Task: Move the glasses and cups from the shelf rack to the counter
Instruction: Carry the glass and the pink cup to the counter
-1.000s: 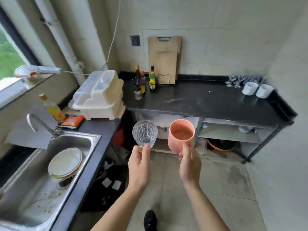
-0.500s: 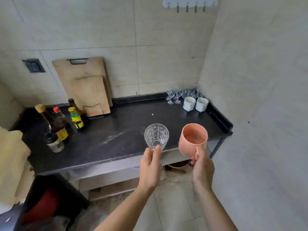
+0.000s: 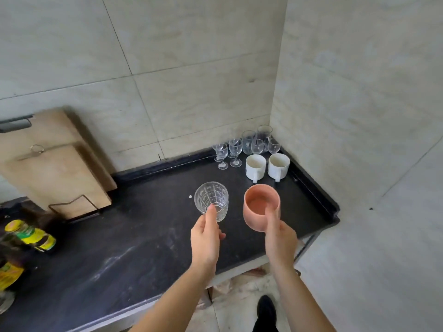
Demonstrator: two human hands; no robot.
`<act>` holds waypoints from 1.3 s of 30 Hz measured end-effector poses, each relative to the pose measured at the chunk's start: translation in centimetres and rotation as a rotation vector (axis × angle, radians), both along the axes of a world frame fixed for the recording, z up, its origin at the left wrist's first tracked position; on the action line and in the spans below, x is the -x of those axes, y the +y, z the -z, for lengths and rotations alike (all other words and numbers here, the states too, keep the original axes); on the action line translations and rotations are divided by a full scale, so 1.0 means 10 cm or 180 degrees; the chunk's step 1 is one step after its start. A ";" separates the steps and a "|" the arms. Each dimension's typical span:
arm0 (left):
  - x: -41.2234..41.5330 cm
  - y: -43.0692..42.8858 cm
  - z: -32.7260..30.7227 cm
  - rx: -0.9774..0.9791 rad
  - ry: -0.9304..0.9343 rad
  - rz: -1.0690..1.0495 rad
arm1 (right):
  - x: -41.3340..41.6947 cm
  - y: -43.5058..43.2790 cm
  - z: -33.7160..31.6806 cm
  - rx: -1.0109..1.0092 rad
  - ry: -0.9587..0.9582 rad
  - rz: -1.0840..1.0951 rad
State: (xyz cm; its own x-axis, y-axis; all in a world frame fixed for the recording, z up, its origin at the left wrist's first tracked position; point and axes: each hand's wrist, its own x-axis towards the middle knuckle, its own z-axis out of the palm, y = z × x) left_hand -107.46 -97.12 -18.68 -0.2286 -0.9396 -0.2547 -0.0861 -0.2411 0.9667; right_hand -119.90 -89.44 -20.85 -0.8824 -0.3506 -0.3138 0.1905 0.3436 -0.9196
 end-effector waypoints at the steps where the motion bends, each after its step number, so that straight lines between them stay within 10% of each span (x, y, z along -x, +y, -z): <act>1: 0.15 -0.15 0.04 -0.0039 -0.0076 -0.0073 | 0.17 -0.19 0.05 -0.0088 -0.0005 -0.0160; 17: 1.21 -1.88 0.91 -0.1067 -0.1466 -0.0162 | 1.48 -2.05 0.97 -0.1490 0.0280 -0.1978; 39: 1.68 -2.88 1.62 -0.0910 -0.1649 0.0661 | 1.52 -2.79 1.57 -0.1180 -0.0105 -0.1311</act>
